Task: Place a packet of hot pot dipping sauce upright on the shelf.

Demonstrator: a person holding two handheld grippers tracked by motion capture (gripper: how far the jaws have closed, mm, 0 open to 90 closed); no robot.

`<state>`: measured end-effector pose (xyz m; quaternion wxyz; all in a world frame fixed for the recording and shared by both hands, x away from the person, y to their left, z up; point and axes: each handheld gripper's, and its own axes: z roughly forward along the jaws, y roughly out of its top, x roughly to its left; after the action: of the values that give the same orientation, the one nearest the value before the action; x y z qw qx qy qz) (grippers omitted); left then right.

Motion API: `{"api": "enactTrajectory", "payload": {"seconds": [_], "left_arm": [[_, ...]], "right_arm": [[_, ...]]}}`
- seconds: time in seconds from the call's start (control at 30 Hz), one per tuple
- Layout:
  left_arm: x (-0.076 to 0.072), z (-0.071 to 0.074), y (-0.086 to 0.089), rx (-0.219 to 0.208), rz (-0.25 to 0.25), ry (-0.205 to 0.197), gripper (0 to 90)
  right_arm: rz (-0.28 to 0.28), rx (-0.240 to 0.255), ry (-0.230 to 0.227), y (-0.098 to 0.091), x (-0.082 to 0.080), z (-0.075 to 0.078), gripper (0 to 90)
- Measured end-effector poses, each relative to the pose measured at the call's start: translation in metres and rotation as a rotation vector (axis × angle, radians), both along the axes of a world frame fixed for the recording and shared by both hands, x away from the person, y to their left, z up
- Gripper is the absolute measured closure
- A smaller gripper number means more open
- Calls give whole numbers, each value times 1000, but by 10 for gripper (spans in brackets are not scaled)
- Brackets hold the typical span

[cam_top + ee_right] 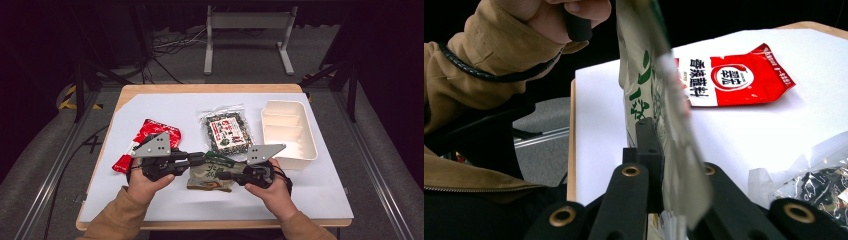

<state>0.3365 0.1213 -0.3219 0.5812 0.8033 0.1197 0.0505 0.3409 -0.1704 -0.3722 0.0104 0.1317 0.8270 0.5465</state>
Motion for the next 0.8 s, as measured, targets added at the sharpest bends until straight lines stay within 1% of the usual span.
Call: {"api": "enactTrajectory", "payload": {"seconds": [0.03, 0.1, 0.13, 0.17, 0.2, 0.3, 0.33, 0.5, 0.53, 0.57, 0.6, 0.67, 0.7, 0.73, 0.8], "left_arm": [[1, 1, 2, -11, 9, 3, 780], [2, 2, 5, -22, 17, 1, 750], [2, 3, 6, -18, 22, -7, 728], [2, 3, 6, -18, 22, -7, 703], [2, 3, 7, -19, 31, 0, 703], [2, 4, 9, -11, 47, -8, 660], [3, 4, 11, -9, 53, -12, 635], [5, 4, 16, -8, 82, -7, 593], [7, 4, 17, -1, 94, -9, 588], [7, 3, 18, -2, 105, -1, 587], [8, 3, 19, 2, 121, -2, 587], [11, 1, 22, 19, 150, -1, 587], [12, 1, 24, 23, 160, -8, 587], [12, 1, 24, 23, 160, -8, 587], [14, 0, 27, 21, 180, 7, 587]], "right_arm": [[-4, -19, 2, -1, 0, 4, 894], [-9, -35, -4, -2, 1, 7, 894], [-13, -41, -8, -3, 2, 8, 895], [-13, -41, -8, -3, 2, 8, 895], [-17, -48, -10, -4, 2, 10, 895], [-25, -67, -18, -9, 5, 17, 895], [-32, -85, -26, -13, 7, 22, 895], [-46, -121, -35, -22, 15, 31, 895], [-47, -125, -36, -23, 16, 32, 895], [-48, -130, -38, -25, 18, 35, 895], [-50, -134, -39, -27, 19, 37, 895], [-58, -139, -48, -31, 22, 42, 895], [-64, -140, -51, -33, 24, 44, 895], [-64, -140, -51, -33, 24, 44, 895], [-72, -144, -54, -37, 27, 49, 895]]}}
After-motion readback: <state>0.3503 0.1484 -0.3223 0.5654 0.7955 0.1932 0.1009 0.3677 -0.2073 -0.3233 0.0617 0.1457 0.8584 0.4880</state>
